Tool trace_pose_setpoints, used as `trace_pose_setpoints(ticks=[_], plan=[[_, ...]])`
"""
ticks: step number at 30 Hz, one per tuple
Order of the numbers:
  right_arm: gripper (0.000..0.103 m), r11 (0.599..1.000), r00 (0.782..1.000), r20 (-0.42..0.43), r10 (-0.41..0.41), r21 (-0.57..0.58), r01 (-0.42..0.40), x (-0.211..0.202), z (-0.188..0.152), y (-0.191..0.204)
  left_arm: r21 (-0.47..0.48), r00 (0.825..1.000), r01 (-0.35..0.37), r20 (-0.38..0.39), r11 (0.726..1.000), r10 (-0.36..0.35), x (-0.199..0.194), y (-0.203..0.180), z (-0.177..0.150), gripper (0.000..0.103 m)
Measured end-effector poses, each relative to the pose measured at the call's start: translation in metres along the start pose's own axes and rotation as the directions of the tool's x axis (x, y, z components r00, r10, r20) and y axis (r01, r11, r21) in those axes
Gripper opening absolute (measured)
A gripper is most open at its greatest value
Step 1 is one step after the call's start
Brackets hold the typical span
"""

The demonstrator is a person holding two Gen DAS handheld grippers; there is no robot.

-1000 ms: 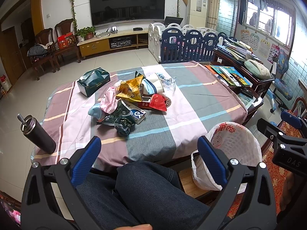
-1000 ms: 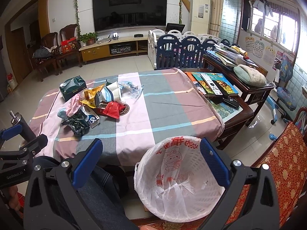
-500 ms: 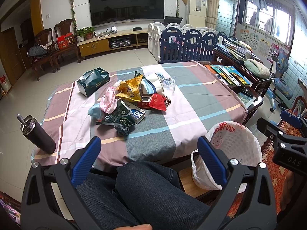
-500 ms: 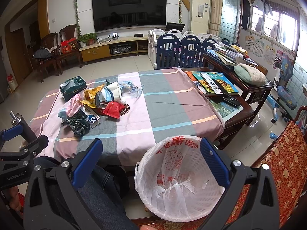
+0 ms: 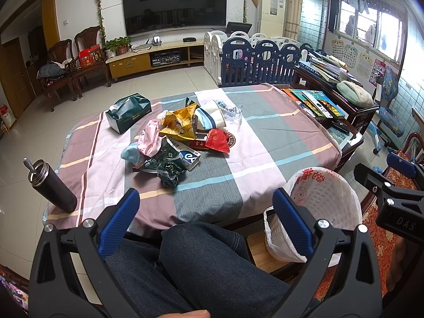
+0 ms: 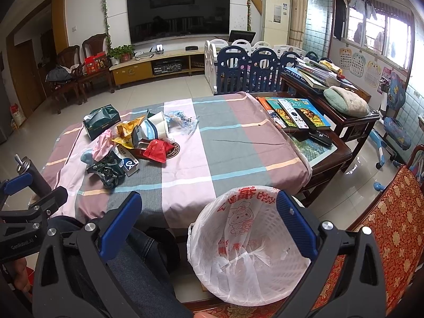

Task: Collect trash

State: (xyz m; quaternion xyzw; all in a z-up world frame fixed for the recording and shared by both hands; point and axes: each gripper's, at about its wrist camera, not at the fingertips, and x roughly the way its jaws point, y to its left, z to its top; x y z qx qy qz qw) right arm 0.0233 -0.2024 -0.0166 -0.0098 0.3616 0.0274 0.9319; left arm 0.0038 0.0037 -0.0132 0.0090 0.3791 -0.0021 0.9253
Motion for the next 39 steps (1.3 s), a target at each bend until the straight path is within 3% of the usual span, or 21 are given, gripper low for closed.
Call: trace_pose_setpoints(ticks=[39], plan=[[0.100,1.000,1.000,-0.012,0.016,0.011,-0.016,0.0012,-0.0087,0.0087,0.001,1.000,0.000,-0.003,1.000,0.000,-0.0008,-0.0013,-0.0009,0.100]])
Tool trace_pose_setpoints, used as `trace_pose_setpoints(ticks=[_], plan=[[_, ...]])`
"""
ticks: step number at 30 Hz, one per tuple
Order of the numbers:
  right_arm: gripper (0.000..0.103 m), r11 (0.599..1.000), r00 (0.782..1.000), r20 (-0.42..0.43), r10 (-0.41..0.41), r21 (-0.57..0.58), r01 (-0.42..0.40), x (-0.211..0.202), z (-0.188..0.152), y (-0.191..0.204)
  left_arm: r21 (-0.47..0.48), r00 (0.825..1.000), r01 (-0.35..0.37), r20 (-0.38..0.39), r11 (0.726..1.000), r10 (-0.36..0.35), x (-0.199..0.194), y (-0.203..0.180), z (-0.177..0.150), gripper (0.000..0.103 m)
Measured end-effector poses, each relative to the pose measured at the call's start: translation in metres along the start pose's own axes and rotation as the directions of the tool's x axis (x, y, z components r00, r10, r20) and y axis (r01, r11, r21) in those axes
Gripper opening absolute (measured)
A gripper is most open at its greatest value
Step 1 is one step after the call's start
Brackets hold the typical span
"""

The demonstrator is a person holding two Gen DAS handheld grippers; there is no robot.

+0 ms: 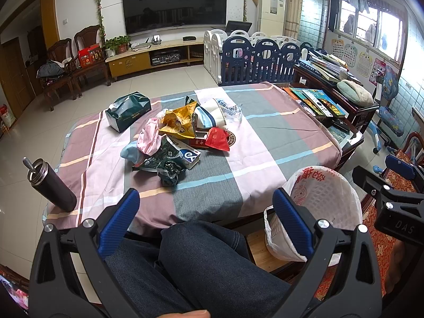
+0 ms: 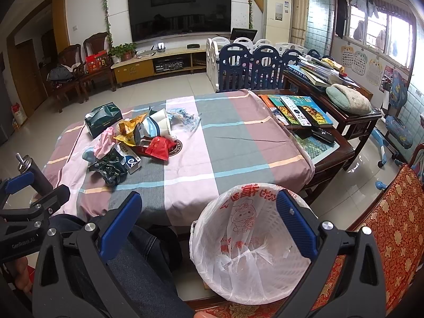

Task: Collect trash

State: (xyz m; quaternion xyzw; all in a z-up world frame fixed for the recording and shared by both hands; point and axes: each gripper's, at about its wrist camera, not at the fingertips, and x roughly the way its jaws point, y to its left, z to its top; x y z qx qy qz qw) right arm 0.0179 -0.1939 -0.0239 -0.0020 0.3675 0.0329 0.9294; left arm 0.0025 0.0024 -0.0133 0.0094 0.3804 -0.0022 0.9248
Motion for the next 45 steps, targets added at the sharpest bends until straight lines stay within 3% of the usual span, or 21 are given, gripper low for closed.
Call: trace_pose_setpoints(ticks=[27,34,40,45], plan=[[0.100,1.000,1.000,-0.001,0.002,0.001,-0.002,0.000,0.001,-0.001,0.001,1.000,0.000,-0.005,1.000,0.000,0.004,-0.001,-0.002,0.100],[0.100,1.000,1.000,0.005,-0.010,0.007,0.010,0.001,0.008,-0.007,-0.010,1.000,0.002,-0.025,1.000,-0.002,0.015,0.003,-0.015,0.100],[0.100,1.000,0.999,-0.006,-0.031,-0.001,0.031,0.018,0.020,-0.010,-0.074,0.999,-0.018,-0.034,0.997,0.016,0.028,0.021,-0.014,0.100],[0.100,0.999,0.998,-0.060,-0.022,-0.046,0.020,0.047,0.018,0.005,-0.151,0.994,-0.108,-0.020,0.983,0.107,0.045,0.049,-0.017,0.099]])
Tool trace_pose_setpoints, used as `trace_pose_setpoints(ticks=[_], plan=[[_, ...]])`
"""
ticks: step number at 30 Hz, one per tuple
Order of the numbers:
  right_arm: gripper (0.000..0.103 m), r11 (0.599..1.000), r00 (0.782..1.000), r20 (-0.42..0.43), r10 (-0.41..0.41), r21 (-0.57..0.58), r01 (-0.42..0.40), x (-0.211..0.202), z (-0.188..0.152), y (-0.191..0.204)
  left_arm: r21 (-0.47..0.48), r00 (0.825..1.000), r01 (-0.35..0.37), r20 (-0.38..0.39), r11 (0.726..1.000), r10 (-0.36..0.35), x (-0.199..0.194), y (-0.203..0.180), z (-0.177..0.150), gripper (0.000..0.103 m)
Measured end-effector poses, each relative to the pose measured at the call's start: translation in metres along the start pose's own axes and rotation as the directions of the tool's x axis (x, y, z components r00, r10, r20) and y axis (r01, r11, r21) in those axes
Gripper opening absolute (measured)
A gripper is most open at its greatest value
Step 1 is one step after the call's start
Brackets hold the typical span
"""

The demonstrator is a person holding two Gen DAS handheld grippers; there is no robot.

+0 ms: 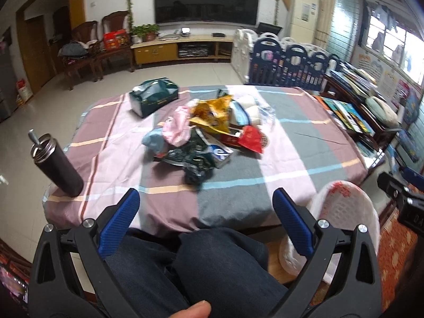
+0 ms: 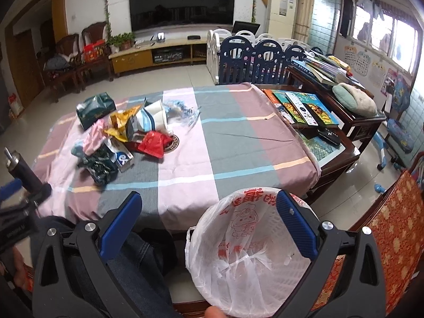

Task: Collect trash
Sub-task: 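Reach the right tool to the dark green wrapper and grasp it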

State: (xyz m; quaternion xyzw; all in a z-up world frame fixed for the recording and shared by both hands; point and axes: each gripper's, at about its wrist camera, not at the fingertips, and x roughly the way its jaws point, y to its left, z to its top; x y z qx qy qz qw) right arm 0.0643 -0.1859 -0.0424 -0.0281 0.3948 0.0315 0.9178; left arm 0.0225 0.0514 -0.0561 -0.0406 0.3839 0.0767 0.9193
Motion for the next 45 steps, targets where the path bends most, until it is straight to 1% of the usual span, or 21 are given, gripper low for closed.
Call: trace_pose_setpoints(ticks=[3,6,9,10,14,15,17,18,19,21,22,23,25,28,30,32,36,37,38,42,45], plan=[[0.095,0.999,1.000,-0.028,0.007,-0.047,-0.008,0.017,-0.004,0.015,-0.048,1.000,-0.028,-0.009,0.998,0.028,0.013,0.015,-0.001,0.094],[0.085,0.999,0.999,-0.047,0.019,-0.042,-0.021,0.032,-0.006,0.022,-0.092,0.998,-0.051,-0.035,0.994,0.048,0.028,0.030,-0.004,0.083],[0.065,0.999,0.996,-0.077,0.043,-0.024,-0.045,0.049,-0.004,0.028,-0.141,0.997,-0.061,-0.047,0.988,0.055,0.041,0.045,-0.010,0.063],[0.055,0.998,0.995,-0.087,0.050,-0.023,-0.052,0.055,-0.003,0.031,-0.171,0.996,-0.074,-0.057,0.982,0.065,0.048,0.054,-0.012,0.056],[0.028,0.993,0.989,-0.099,0.110,-0.028,-0.113,0.077,0.000,0.052,-0.282,0.991,-0.119,-0.097,0.952,0.095,0.070,0.085,-0.023,0.045],[0.027,0.991,0.987,-0.105,0.122,-0.034,-0.127,0.082,0.000,0.058,-0.303,0.990,-0.121,-0.106,0.945,0.093,0.074,0.091,-0.025,0.040],[0.027,0.989,0.984,-0.113,0.138,-0.043,-0.144,0.093,0.001,0.071,-0.326,0.989,-0.121,-0.125,0.937,0.085,0.082,0.098,-0.030,0.039],[0.027,0.987,0.981,-0.123,0.148,-0.042,-0.154,0.100,0.002,0.076,-0.330,0.988,-0.120,-0.130,0.936,0.081,0.086,0.098,-0.031,0.044],[0.027,0.982,0.973,-0.143,0.182,-0.033,-0.188,0.109,0.004,0.083,-0.344,0.989,-0.108,-0.135,0.933,0.064,0.090,0.099,-0.033,0.059],[0.029,0.959,0.942,-0.187,0.280,0.009,-0.283,0.124,0.009,0.096,-0.375,0.990,-0.086,-0.139,0.923,0.035,0.096,0.101,-0.038,0.068],[0.036,0.949,0.929,-0.198,0.312,0.021,-0.314,0.129,0.011,0.104,-0.388,0.989,-0.080,-0.142,0.918,0.026,0.098,0.102,-0.039,0.068],[0.050,0.940,0.919,-0.205,0.336,0.022,-0.339,0.134,0.014,0.112,-0.391,0.988,-0.089,-0.149,0.916,0.033,0.101,0.104,-0.041,0.068],[0.068,0.930,0.910,-0.207,0.359,0.001,-0.367,0.142,0.019,0.134,-0.376,0.979,-0.174,-0.164,0.910,0.120,0.100,0.106,-0.042,0.068],[0.069,0.916,0.896,-0.228,0.380,-0.043,-0.400,0.157,0.024,0.170,-0.389,0.962,-0.273,-0.137,0.880,0.238,0.089,0.118,-0.038,0.069],[0.070,0.909,0.888,-0.238,0.392,-0.051,-0.415,0.168,0.026,0.191,-0.420,0.951,-0.310,-0.121,0.853,0.286,0.082,0.128,-0.038,0.071],[0.072,0.913,0.893,-0.252,0.373,-0.072,-0.401,0.182,0.026,0.211,-0.452,0.943,-0.331,-0.117,0.828,0.313,0.079,0.138,-0.040,0.073],[0.072,0.935,0.919,-0.257,0.299,-0.112,-0.336,0.203,0.022,0.231,-0.465,0.947,-0.320,-0.153,0.825,0.281,0.087,0.147,-0.042,0.074],[0.064,0.936,0.920,-0.254,0.298,-0.111,-0.334,0.204,0.021,0.231,-0.465,0.948,-0.317,-0.156,0.827,0.276,0.089,0.146,-0.043,0.074],[0.039,0.933,0.917,-0.255,0.306,-0.111,-0.342,0.204,0.021,0.230,-0.461,0.949,-0.316,-0.156,0.829,0.275,0.089,0.145,-0.042,0.074],[0.033,0.934,0.934,-0.215,0.286,-0.155,-0.322,0.190,0.021,0.221,-0.445,0.947,-0.321,-0.154,0.836,0.282,0.087,0.140,-0.043,0.074],[0.033,0.937,0.934,-0.198,0.296,-0.132,-0.325,0.175,0.021,0.202,-0.439,0.947,-0.321,-0.154,0.839,0.282,0.088,0.138,-0.043,0.074]])
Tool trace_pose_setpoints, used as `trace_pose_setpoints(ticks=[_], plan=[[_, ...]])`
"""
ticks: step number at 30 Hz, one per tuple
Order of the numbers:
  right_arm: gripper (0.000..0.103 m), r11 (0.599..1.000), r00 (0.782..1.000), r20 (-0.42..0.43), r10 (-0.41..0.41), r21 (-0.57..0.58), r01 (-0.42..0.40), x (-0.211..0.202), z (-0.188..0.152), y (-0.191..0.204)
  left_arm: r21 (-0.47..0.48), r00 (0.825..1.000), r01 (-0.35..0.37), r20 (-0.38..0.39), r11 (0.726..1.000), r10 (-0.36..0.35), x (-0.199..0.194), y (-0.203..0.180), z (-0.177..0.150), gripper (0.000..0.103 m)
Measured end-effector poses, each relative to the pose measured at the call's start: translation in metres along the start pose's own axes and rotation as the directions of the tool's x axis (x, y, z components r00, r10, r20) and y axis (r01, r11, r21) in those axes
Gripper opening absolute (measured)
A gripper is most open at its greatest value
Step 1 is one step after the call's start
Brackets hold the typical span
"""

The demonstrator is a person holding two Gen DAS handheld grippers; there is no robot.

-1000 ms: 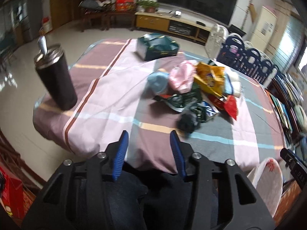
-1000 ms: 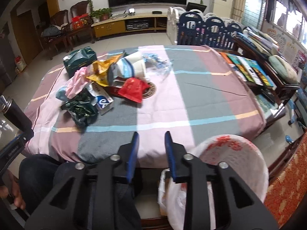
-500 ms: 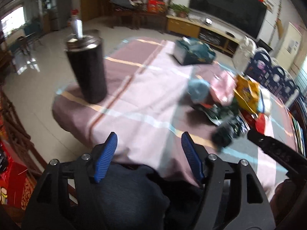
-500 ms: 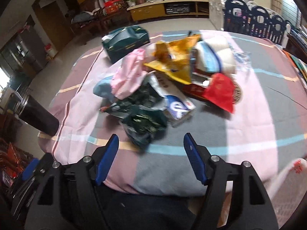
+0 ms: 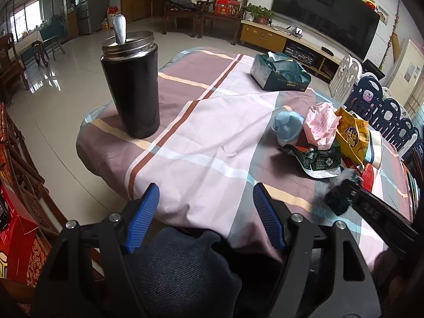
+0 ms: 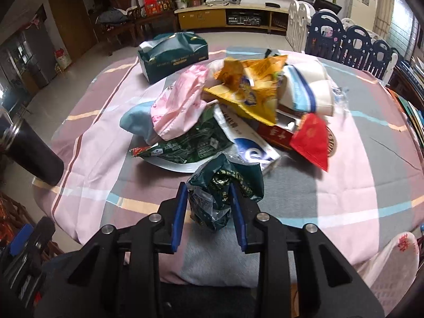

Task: Collect trash
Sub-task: 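Reach the right tool to the dark green wrapper and grasp it, then grasp the pink bag with the left tool while the right tool holds the green wrapper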

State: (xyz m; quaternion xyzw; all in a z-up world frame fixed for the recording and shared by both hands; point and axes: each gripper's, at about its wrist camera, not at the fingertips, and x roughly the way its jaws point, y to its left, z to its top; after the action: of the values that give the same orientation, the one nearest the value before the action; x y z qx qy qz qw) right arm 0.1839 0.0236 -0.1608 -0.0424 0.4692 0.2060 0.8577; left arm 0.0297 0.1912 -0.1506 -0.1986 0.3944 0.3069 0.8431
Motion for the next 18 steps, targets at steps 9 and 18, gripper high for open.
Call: trace_pose_setpoints(ticks=[9,18], plan=[[0.033,0.992,0.999,0.026,-0.018,0.124,0.015,-0.031,-0.046,-0.029,-0.048,0.986,0.138,-0.085,0.989,-0.142,0.028,-0.010,0.012,0.074],[0.033,0.992,0.999,0.020,-0.044,0.118,0.042,-0.026,-0.060,-0.020,0.033,0.984,0.179,-0.020,0.983,-0.179,0.044,-0.043,0.039,0.075]])
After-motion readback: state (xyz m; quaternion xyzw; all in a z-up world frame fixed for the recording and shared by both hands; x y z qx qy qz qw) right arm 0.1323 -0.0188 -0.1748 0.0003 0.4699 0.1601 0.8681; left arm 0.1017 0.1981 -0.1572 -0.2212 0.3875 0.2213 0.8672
